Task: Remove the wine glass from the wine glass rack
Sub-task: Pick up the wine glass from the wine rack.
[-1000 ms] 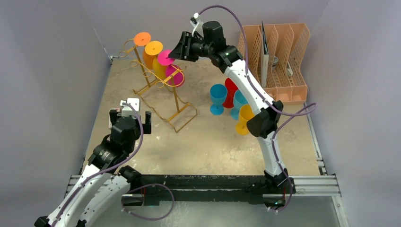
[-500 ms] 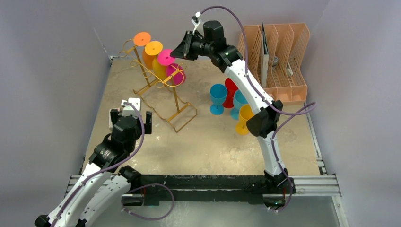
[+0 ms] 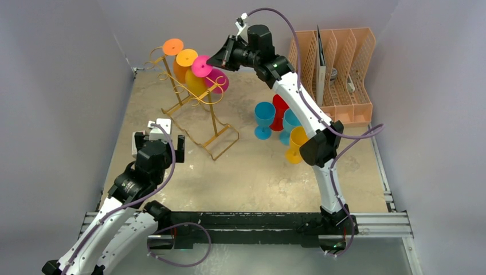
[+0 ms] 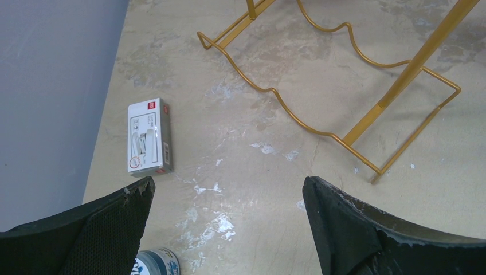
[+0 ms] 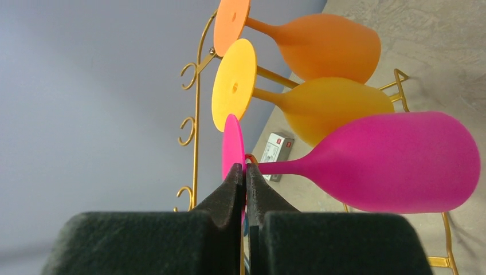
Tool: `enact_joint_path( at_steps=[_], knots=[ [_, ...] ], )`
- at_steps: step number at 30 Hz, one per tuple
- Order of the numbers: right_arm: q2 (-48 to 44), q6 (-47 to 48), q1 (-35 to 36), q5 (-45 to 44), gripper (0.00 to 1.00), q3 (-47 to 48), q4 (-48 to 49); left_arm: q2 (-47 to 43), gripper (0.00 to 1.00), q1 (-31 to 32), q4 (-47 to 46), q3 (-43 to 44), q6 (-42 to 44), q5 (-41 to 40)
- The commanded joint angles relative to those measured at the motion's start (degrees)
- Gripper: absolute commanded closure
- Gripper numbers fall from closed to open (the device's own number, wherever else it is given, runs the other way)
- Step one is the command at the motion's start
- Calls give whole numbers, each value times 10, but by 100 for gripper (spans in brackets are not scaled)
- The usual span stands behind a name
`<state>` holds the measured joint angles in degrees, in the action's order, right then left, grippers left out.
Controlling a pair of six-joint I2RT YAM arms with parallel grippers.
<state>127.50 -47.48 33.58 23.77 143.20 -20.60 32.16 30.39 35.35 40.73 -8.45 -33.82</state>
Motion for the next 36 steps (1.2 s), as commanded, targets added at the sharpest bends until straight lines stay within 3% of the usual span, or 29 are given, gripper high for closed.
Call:
enact_joint_path(
  at_steps=[1, 36],
  knots=[
    [-46, -18, -8, -28, 100, -8, 24, 4, 0, -3, -7, 24, -6, 5],
    [-86, -27, -12, -40, 100, -40, 37, 14, 0, -3, -6, 27, -7, 14]
  ],
)
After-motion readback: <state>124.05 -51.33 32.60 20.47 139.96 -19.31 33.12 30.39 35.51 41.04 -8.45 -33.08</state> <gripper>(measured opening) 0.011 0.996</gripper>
